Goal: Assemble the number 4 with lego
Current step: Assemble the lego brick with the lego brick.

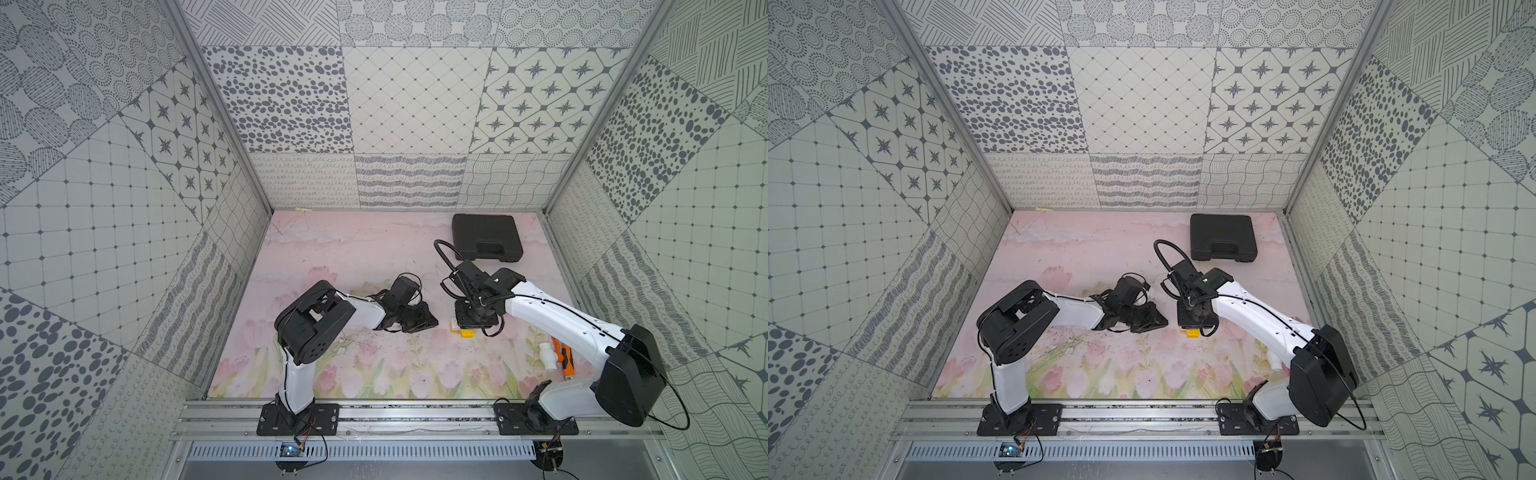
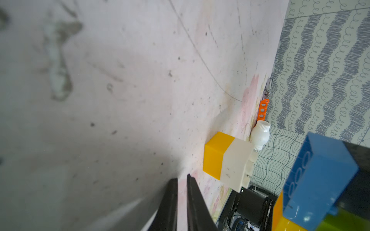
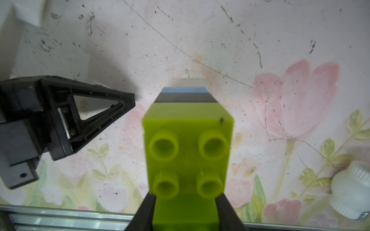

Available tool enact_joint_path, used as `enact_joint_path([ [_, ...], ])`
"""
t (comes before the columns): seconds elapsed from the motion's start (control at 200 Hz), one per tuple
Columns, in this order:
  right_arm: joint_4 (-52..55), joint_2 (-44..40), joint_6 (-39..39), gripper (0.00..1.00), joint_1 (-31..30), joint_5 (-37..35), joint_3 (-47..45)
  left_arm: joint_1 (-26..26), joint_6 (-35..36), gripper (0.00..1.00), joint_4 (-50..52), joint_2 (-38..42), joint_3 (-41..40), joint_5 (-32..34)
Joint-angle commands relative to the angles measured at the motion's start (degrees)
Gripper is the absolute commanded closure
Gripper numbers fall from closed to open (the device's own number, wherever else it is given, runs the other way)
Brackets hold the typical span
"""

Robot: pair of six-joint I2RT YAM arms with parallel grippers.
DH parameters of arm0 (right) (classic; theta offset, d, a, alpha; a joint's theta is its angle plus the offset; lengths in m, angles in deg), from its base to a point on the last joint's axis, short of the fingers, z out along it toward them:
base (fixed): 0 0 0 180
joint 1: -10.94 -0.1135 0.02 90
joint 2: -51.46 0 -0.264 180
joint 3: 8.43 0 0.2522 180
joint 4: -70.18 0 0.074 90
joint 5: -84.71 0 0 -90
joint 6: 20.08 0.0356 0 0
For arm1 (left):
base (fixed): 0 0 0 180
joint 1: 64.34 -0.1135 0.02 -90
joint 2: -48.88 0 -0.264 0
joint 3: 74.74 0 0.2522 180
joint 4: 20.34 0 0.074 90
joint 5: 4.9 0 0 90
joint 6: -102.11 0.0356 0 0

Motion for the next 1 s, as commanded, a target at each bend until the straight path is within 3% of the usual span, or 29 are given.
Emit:
enact_joint_path([
  [0.0, -1.2, 1.8, -1.7, 0.74, 0.1, 0.3, 0.7, 0.4, -0.1, 0.86, 6.4, -1.7, -1.2, 6.8],
  [0.996, -2.7, 8.4, 0.4, 0.74, 0.1, -1.5, 5.0, 0.5, -0.2, 0.86, 7.4, -3.3, -0.4, 6.3],
])
